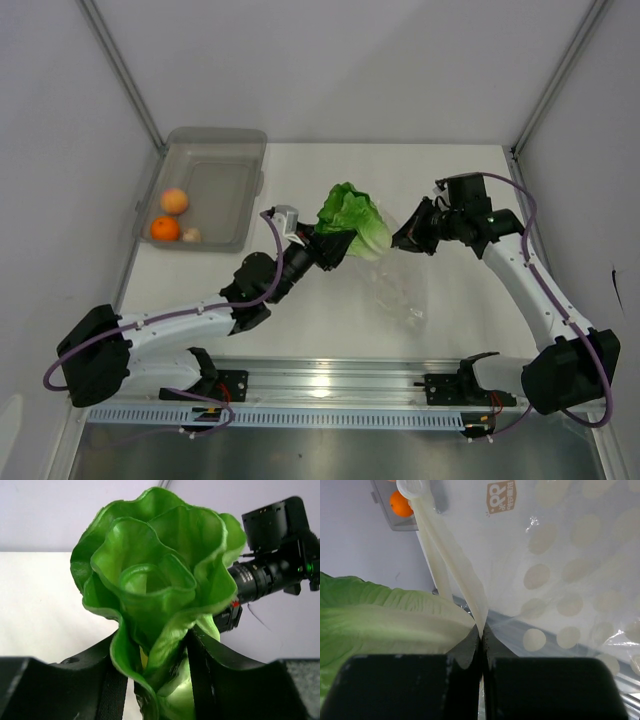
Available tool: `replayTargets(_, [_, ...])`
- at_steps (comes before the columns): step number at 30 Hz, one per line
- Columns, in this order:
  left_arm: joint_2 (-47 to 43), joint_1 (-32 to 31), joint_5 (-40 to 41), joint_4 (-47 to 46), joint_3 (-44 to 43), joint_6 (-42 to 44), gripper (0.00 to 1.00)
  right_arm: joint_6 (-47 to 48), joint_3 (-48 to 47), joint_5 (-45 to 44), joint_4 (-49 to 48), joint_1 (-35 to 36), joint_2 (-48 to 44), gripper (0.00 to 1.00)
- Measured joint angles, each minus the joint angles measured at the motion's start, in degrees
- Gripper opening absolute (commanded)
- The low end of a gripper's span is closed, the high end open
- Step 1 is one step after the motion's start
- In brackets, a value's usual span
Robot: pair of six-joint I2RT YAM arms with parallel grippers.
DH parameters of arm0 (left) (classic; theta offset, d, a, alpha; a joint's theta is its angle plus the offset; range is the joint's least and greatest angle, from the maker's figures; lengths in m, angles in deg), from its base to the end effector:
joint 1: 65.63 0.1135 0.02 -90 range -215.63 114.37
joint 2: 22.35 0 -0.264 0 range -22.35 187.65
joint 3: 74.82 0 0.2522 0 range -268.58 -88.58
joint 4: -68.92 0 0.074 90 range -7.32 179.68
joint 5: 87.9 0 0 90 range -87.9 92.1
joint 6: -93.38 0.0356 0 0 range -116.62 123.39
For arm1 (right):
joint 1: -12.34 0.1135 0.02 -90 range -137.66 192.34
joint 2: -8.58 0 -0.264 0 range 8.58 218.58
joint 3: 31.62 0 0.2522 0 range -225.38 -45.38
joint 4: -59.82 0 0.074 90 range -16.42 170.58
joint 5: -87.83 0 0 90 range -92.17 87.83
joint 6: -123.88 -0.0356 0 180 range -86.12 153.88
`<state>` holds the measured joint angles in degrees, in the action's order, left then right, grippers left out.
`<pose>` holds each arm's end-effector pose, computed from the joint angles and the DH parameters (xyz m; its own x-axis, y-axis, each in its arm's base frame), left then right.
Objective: Place the food in the zip-top bag and seal the zipper
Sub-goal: Place the fake vegetable in the zipper food storage bag.
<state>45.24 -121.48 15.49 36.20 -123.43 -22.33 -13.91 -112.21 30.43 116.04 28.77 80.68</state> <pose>0.1547 -0.2133 0.3013 -0.1743 -0.4948 -0.8514 0.6694 0.5745 -0.4710 0.2423 0.0914 0.3250 -0.9108 0.3820 -0.1566 0.1321 0.6291 0.7661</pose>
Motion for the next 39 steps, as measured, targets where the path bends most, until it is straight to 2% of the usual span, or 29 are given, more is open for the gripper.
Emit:
replayTargets(5, [-0.22, -0.59, 0.04, -0.42, 1.53, 0.44, 0.46, -0.31, 0.0, -0.61, -0.37, -1.36, 0.0, 0.0])
replayTargets(15, [-0.57, -0.94, -0.68, 0.07, 4.33, 0.94, 0.36, -0.61, -0.2, -0.72, -0.83, -3.28, 0.0, 0.0])
replayTargets(18, [-1.18, -0.94, -1.64, 0.74, 5.16, 1.29, 0.22, -0.48, -0.26, -0.9, -0.79, -3.32, 0.11, 0.0])
replayTargets(19, [-1.33, -1.01, -1.92, 1.11, 5.25, 1.38, 0.12, -0.35, -0.31, -1.01, -0.79, -3.32, 0.24, 0.0])
replayTargets(21, [-1.42, -1.03, -2.56, 1.84, 5.25, 1.55, 0.01, -0.11, -0.48, -1.31, -0.76, -3.32, 0.52, 0.0])
replayTargets(39, [-0.7, -1.38, -8.59, 14.38, 5.16, 1.88, 0.01, 7.43, -6.54, -7.61, 4.28, -0.74, 3.37, 0.0])
